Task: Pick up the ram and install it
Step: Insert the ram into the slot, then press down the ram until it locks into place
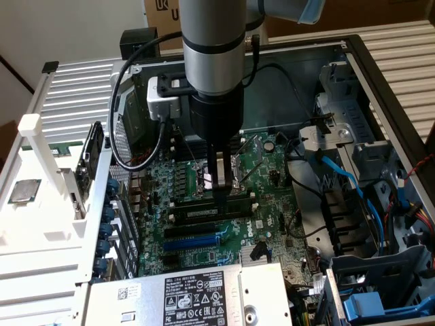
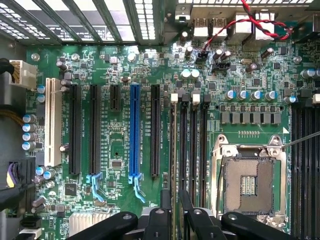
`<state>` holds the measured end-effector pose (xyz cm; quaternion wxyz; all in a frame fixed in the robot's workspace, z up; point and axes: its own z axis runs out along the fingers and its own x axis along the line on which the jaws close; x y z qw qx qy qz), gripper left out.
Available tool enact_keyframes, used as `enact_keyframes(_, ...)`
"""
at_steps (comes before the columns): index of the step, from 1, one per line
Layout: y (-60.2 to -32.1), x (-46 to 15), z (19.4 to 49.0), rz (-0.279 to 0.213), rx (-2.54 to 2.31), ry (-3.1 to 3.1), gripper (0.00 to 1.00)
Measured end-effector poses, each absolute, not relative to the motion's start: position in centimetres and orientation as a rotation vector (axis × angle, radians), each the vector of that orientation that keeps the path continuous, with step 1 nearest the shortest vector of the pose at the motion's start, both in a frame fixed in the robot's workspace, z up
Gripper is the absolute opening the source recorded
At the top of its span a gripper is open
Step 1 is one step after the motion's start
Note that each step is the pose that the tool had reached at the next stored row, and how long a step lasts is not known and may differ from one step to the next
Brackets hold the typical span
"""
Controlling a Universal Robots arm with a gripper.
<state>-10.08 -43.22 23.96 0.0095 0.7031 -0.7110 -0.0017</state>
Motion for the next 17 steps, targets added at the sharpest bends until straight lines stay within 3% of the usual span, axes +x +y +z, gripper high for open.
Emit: enact_keyframes(17, -43.22, -10.16, 24.00, -0.005, 2.196, -2.220, 0.19)
